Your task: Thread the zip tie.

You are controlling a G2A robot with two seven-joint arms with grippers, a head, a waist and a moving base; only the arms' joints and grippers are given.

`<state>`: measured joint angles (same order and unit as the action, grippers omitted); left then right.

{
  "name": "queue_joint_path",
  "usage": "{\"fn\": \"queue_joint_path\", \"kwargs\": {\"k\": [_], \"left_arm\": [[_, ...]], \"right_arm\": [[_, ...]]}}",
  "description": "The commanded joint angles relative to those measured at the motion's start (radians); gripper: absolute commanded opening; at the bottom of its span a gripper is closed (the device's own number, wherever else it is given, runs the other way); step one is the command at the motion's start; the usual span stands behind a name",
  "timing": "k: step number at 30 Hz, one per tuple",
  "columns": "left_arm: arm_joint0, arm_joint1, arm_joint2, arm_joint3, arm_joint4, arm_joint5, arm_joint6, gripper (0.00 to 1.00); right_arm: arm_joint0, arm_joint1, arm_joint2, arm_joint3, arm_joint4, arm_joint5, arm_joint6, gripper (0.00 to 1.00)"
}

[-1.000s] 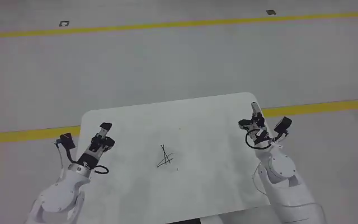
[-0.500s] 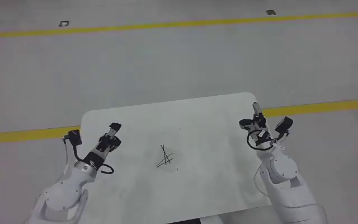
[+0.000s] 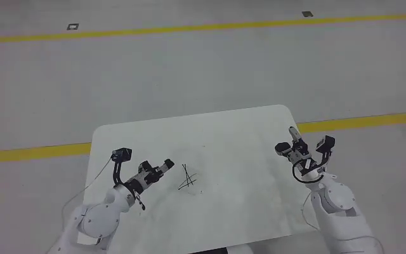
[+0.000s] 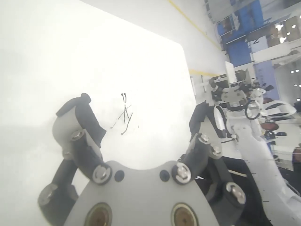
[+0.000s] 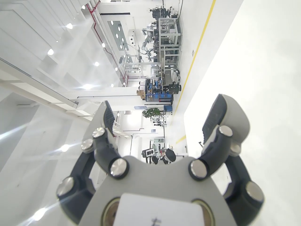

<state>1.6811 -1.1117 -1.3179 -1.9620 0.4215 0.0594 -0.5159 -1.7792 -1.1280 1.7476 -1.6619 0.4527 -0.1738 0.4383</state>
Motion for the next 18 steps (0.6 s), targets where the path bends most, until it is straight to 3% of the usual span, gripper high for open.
{"fn": "queue_joint_path", "kwargs": {"k": [1,4,7,10,12,14,18], "left_arm": [[-0.002,0.001,0.004,-0.001,0.015,-0.003,-0.005,1.0],[-0.028,0.0,0.054,-0.003,0.09,0.009,-0.035,1.0],[-0.08,-0.004,0.133,-0.004,0.165,0.073,-0.108,1.0],[-0.162,-0.014,0.235,0.003,0.249,0.148,-0.209,1.0],[-0.223,-0.027,0.292,0.014,0.23,0.222,-0.259,1.0],[-0.271,-0.038,0.34,0.016,0.215,0.254,-0.296,1.0],[-0.277,-0.039,0.347,0.016,0.213,0.257,-0.302,1.0]], "right_arm": [[0.0,0.0,0.0,0.0,0.0,0.0,0.0,1.0],[0.0,0.0,0.0,0.0,0.0,0.0,0.0,1.0],[0.0,0.0,0.0,0.0,0.0,0.0,0.0,1.0],[0.0,0.0,0.0,0.0,0.0,0.0,0.0,1.0],[0.0,0.0,0.0,0.0,0.0,0.0,0.0,1.0],[0.0,0.0,0.0,0.0,0.0,0.0,0.0,1.0],[0.0,0.0,0.0,0.0,0.0,0.0,0.0,1.0]]}}
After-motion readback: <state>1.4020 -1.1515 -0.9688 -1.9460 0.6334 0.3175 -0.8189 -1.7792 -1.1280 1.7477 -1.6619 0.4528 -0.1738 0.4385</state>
